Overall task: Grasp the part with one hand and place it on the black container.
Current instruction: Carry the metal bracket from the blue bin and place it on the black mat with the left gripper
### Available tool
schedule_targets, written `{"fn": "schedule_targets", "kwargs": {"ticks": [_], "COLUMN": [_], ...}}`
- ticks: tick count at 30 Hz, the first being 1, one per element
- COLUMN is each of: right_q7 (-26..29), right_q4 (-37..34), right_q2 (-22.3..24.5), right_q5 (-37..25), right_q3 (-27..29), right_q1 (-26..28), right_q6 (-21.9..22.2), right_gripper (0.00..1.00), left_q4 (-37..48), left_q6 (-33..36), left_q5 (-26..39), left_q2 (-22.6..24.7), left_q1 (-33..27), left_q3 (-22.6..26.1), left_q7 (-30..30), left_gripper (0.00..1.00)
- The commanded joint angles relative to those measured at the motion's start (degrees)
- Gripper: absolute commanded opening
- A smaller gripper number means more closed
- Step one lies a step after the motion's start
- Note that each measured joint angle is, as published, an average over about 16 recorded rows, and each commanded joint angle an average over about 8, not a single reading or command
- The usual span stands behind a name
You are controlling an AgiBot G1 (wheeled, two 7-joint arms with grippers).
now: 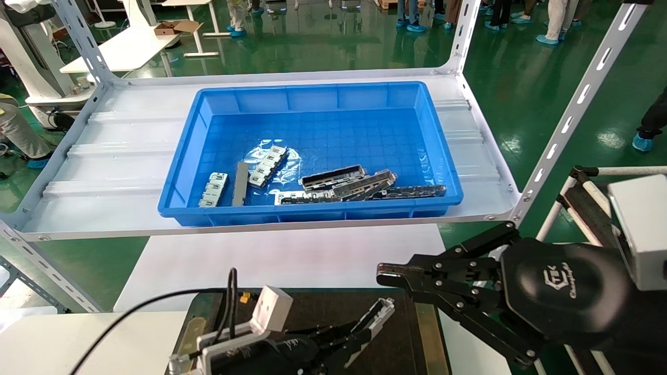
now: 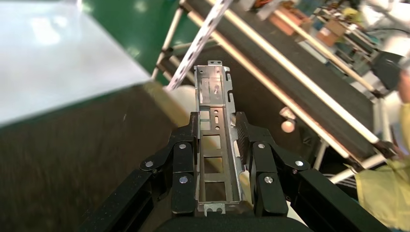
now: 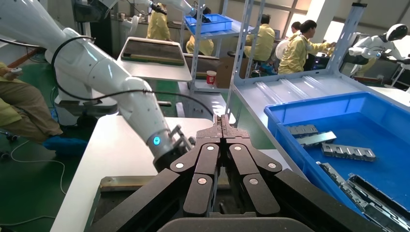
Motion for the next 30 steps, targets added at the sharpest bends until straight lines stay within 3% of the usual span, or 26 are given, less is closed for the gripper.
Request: {"fn": "schedule_targets", "kwargs": {"ticks": [1,15,30], "right_q7": [0.0,0.0,0.0], "right_q4": [0.0,0.0,0.0], "right_q2": [0.0,0.0,0.0], "right_q5": [0.0,0.0,0.0], "right_q3": [0.0,0.0,0.0], "right_q1": [0.0,0.0,0.0], "right_q6": [0.0,0.0,0.0], "right_gripper": [0.00,0.00,0.00], "left_q4": [0.1,2.6,6.5], "left_q6": [-2.8,-27.2,-42.4], "left_q5": [0.2,0.9,-3.7], "left_q2": [0.7,11.0,20.0], "left_q1": [1.3,6.4,5.8], "left_q3": [0.9,4.9,7.4], "left_q7": [-1.1,-3.0,-4.1], "left_gripper": [0.00,0.00,0.00]}}
